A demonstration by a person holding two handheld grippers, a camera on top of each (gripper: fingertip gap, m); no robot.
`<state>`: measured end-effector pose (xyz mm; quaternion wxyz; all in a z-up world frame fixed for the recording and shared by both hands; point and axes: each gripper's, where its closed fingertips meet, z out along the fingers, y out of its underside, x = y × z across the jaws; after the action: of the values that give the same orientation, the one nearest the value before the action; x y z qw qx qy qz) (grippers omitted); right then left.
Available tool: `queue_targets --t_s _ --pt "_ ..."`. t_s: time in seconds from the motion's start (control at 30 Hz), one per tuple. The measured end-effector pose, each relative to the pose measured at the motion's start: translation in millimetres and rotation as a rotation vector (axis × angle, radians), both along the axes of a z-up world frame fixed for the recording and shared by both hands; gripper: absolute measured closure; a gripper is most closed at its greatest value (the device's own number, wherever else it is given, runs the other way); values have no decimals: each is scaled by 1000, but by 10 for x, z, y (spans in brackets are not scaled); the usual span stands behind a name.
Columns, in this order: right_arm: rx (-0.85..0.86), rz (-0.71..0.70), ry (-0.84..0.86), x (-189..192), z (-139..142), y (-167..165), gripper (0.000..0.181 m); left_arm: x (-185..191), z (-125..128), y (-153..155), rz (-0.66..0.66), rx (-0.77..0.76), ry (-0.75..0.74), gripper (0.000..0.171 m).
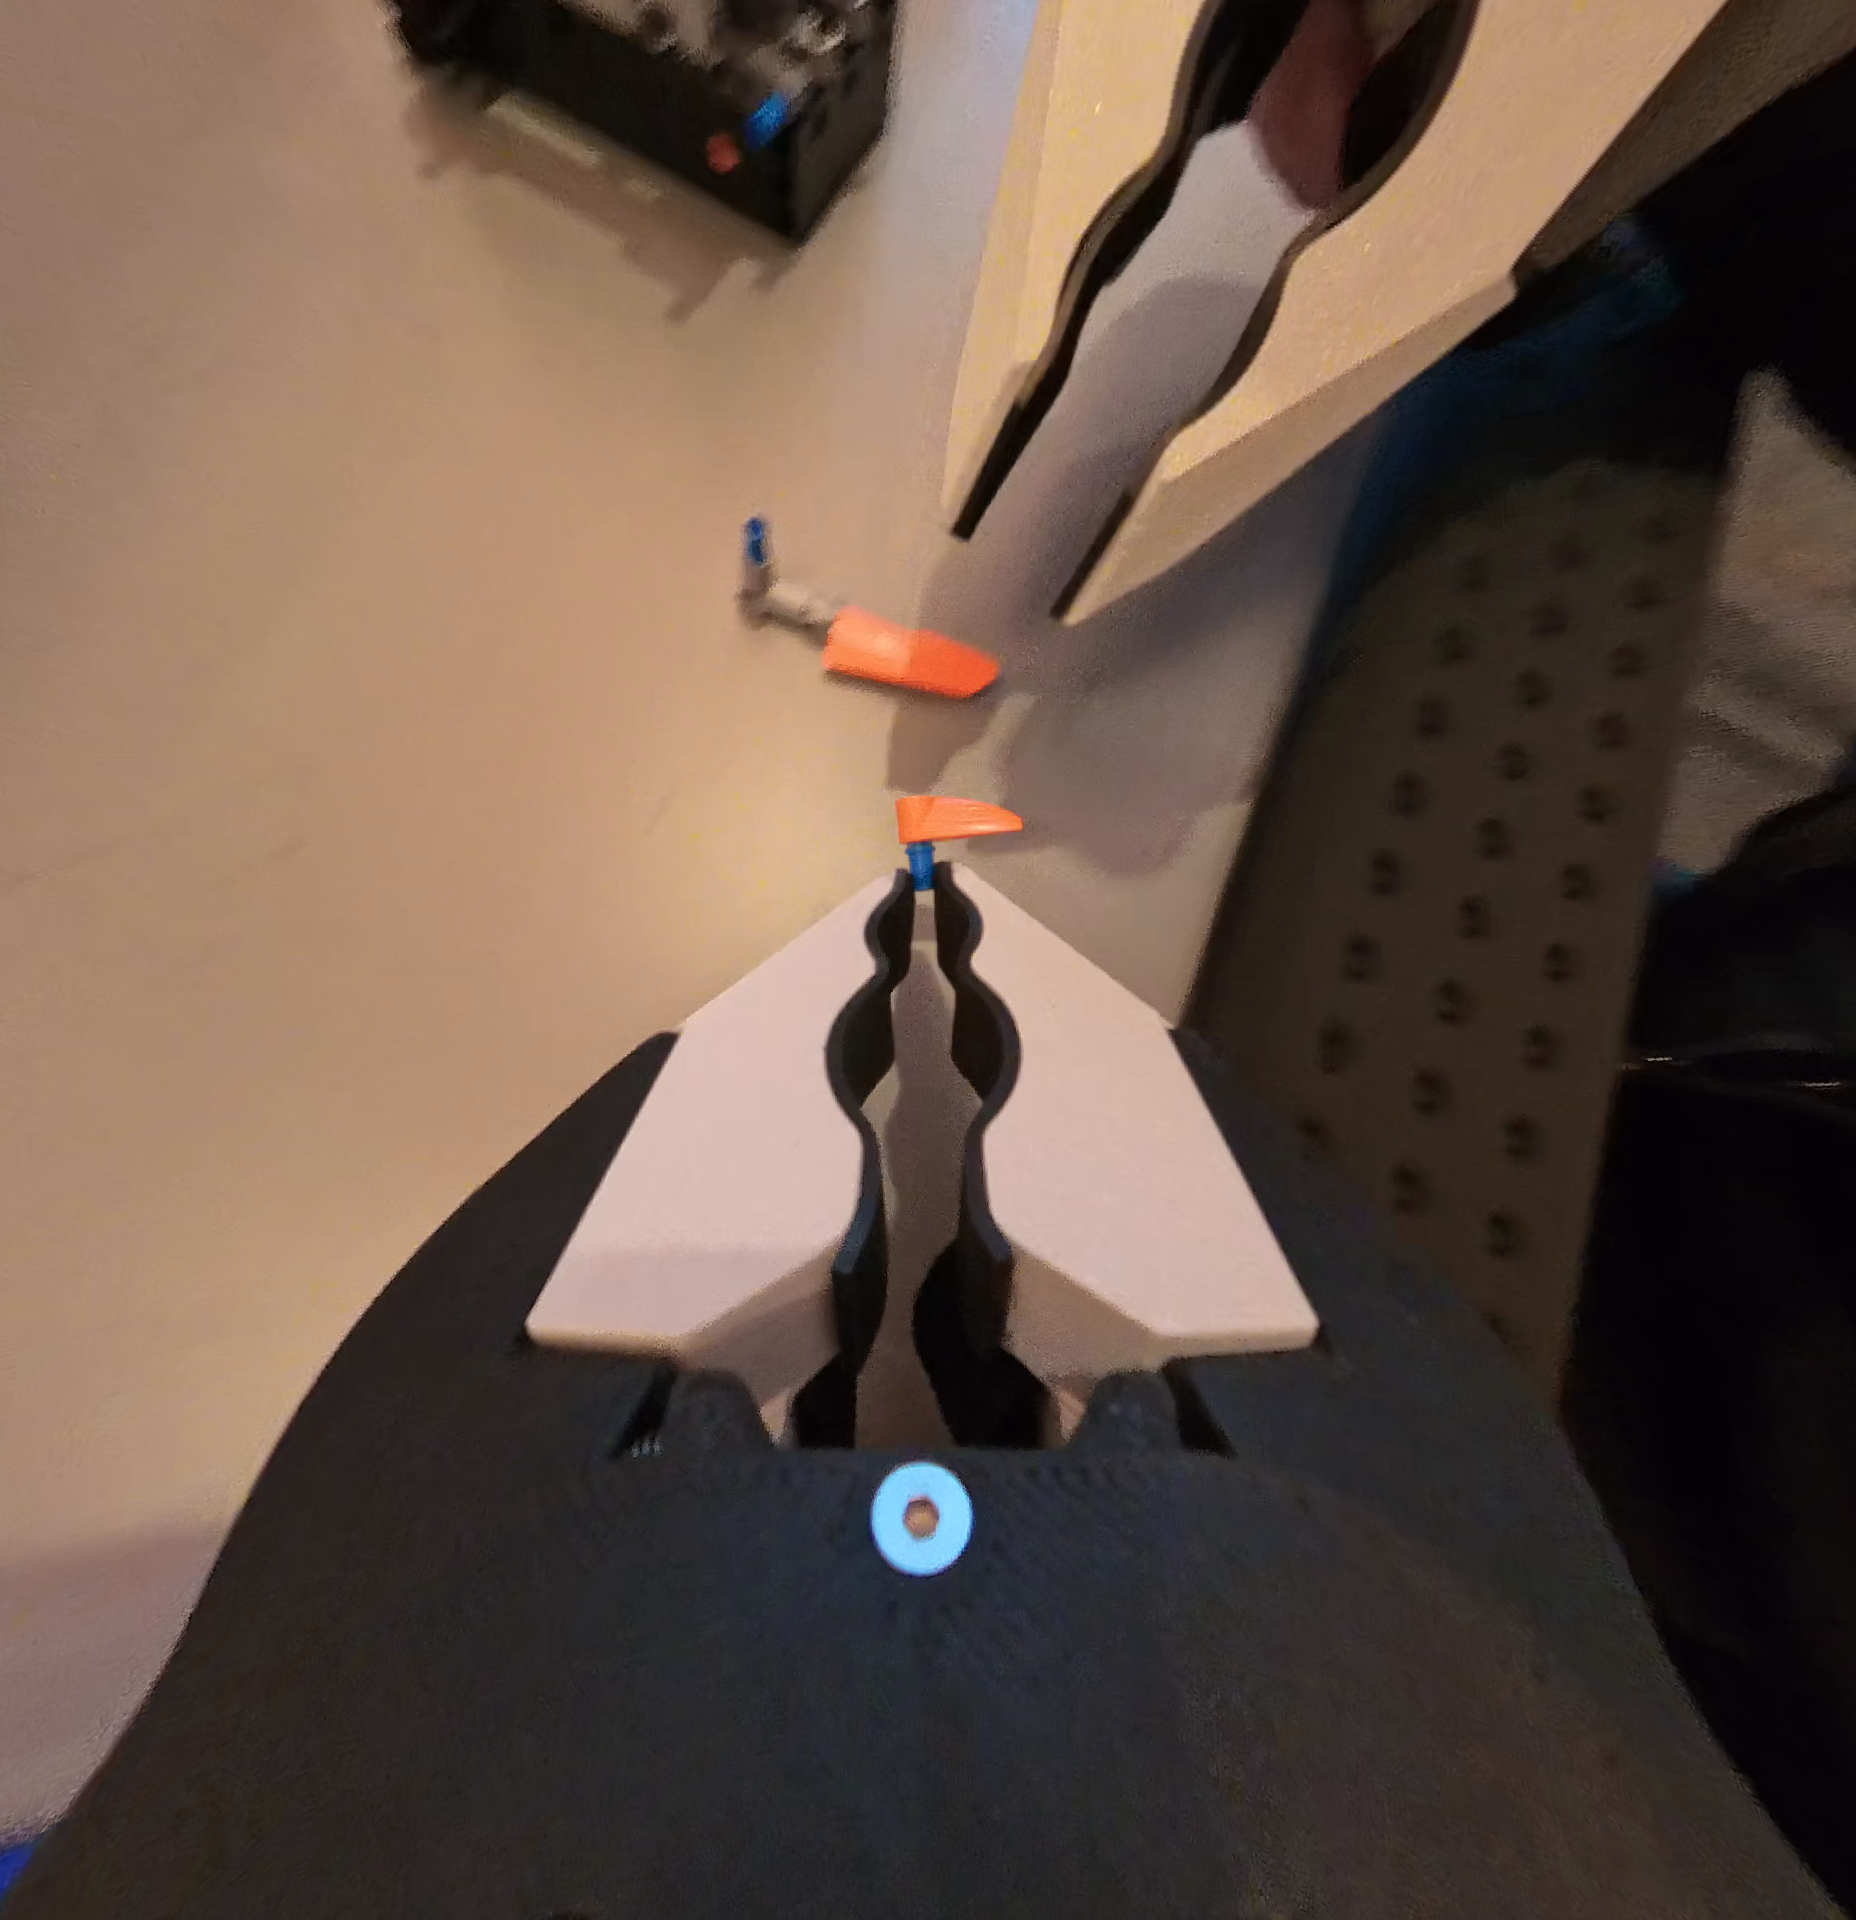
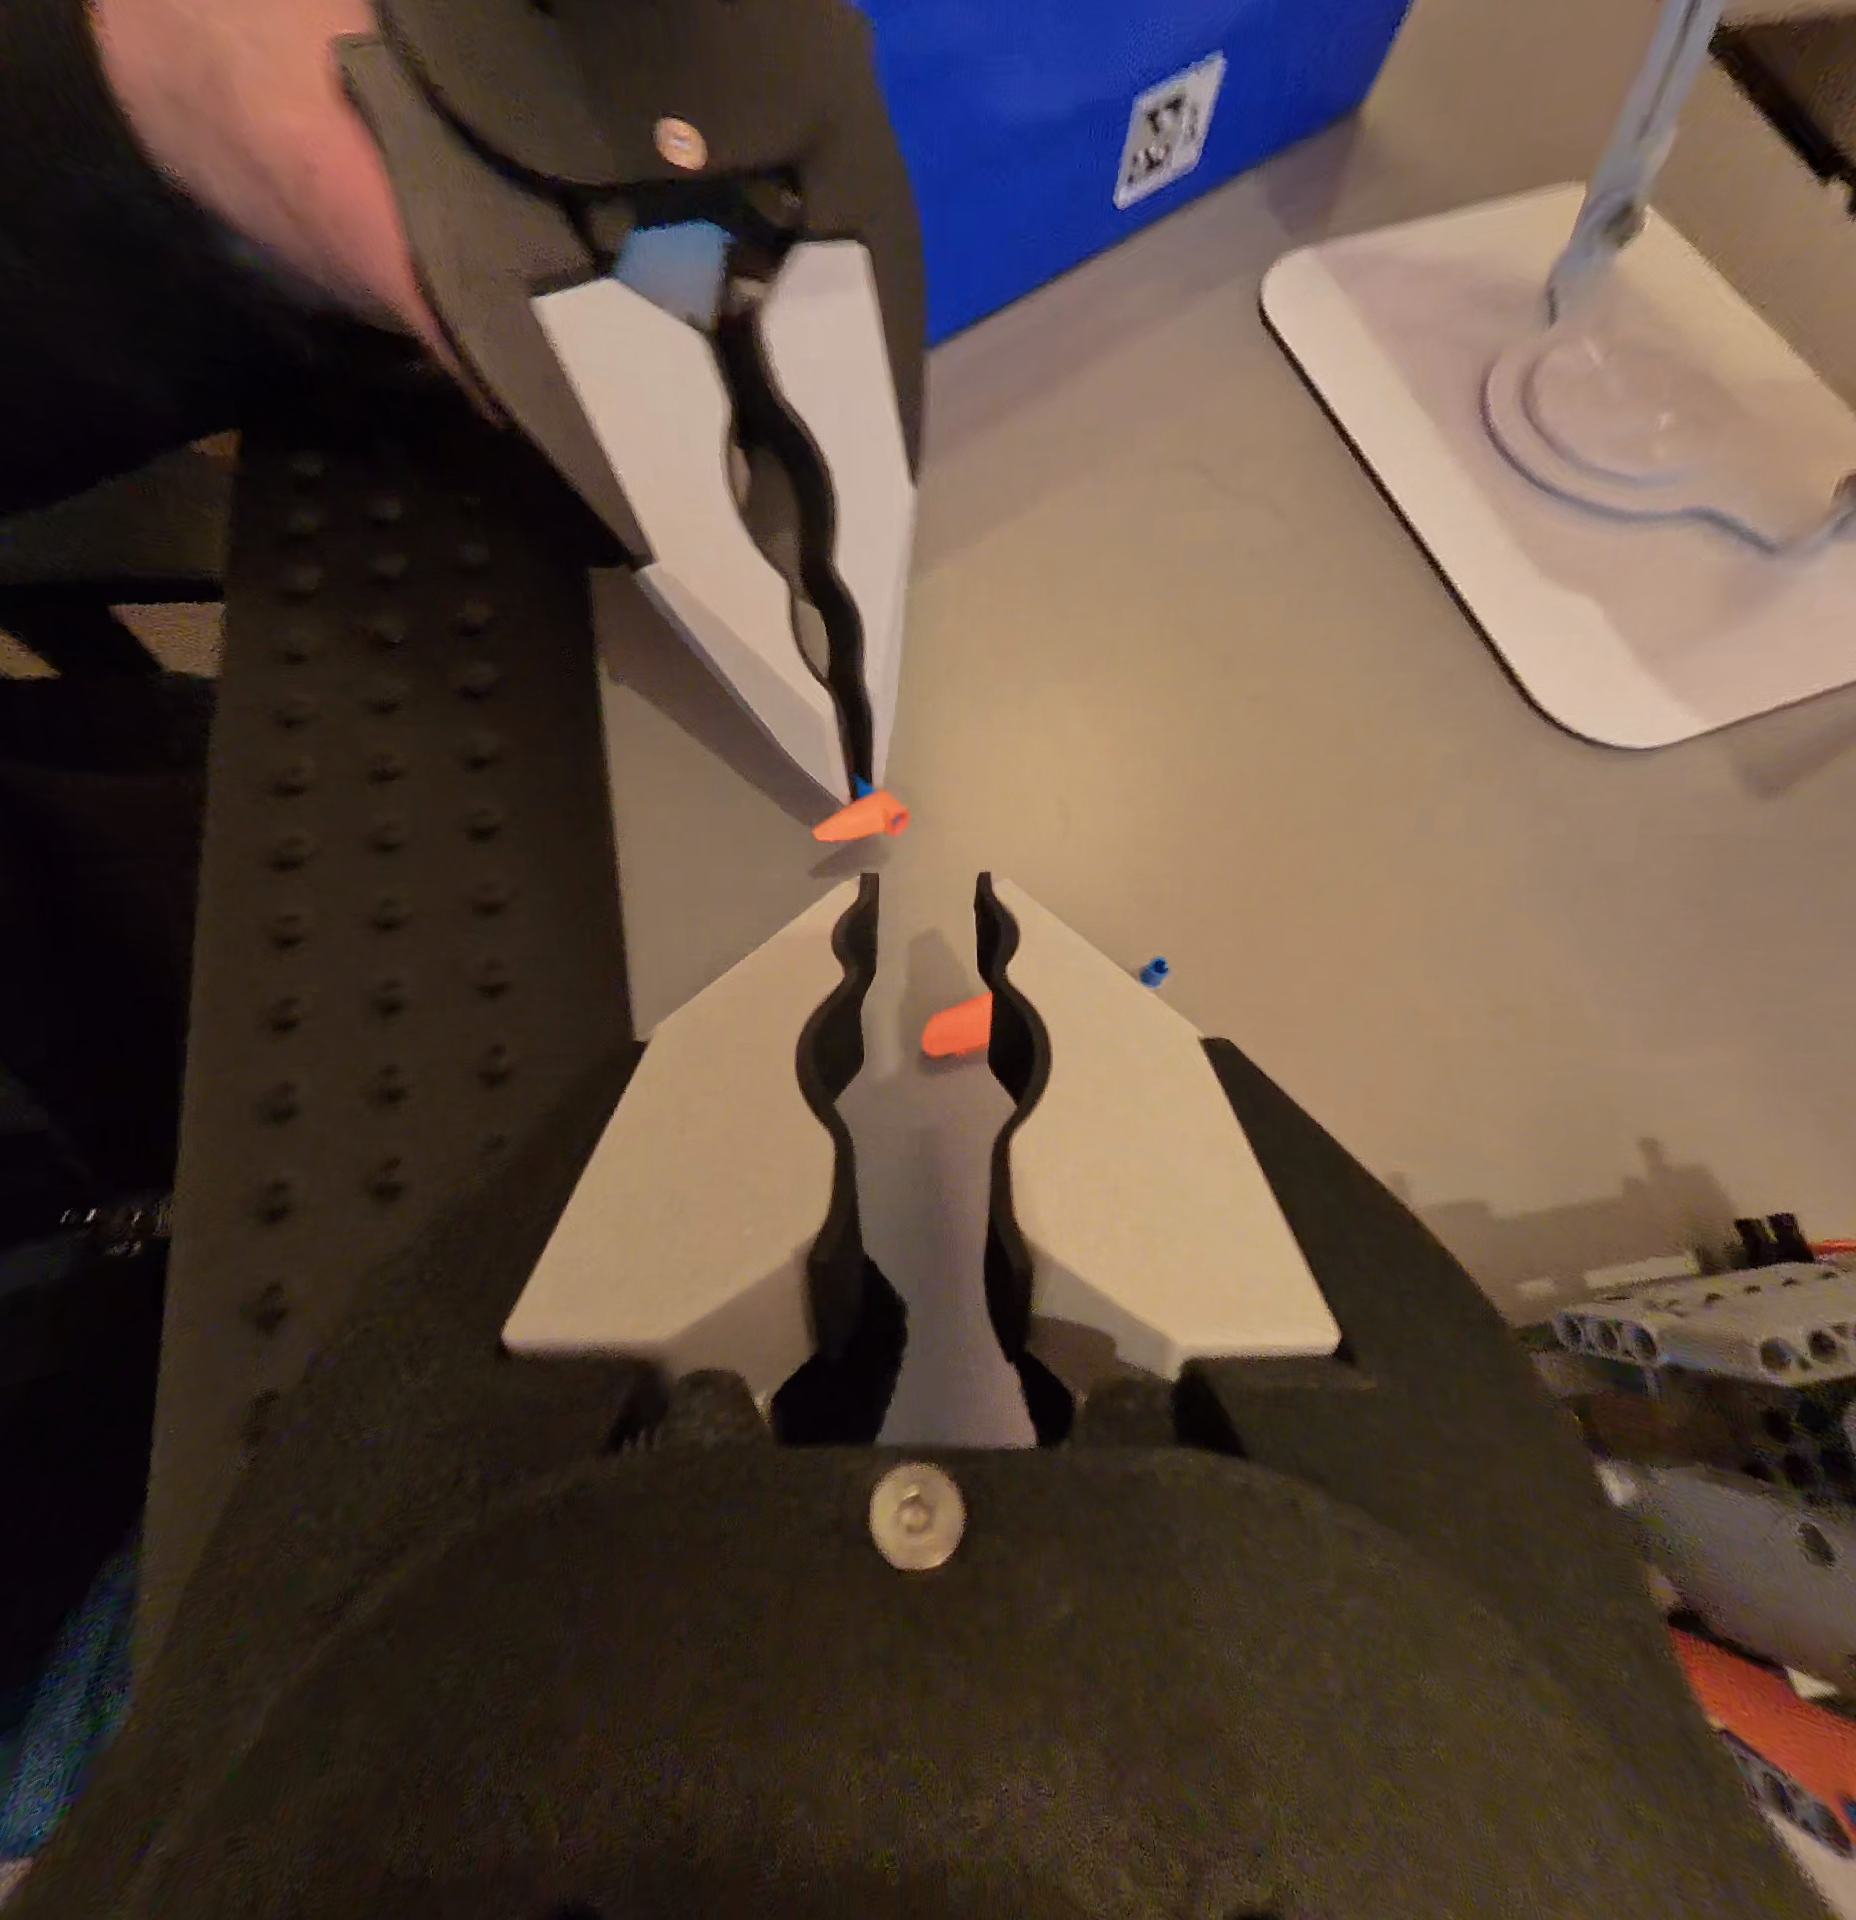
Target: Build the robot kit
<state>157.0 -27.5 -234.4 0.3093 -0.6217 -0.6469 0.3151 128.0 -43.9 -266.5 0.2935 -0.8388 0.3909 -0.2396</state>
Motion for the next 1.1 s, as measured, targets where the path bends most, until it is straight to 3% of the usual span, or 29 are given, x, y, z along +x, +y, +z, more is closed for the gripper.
queue_targets --t_s 0.33,0.77,0.93,1.1 --pt "314 122 -16 362 48 -339 158 686 298 -201 -239 -186 -221 170" --pt "359 179 23 415 94 -438 174 777 401 -311 -319 -351 -392 170" --pt "275 129 43 428 86 -339 176 749 415 -158 -253 -311 -410 164" --pt "192 -10 44 510 21 -28 176 416 257 297 -62 -80 -171 139"
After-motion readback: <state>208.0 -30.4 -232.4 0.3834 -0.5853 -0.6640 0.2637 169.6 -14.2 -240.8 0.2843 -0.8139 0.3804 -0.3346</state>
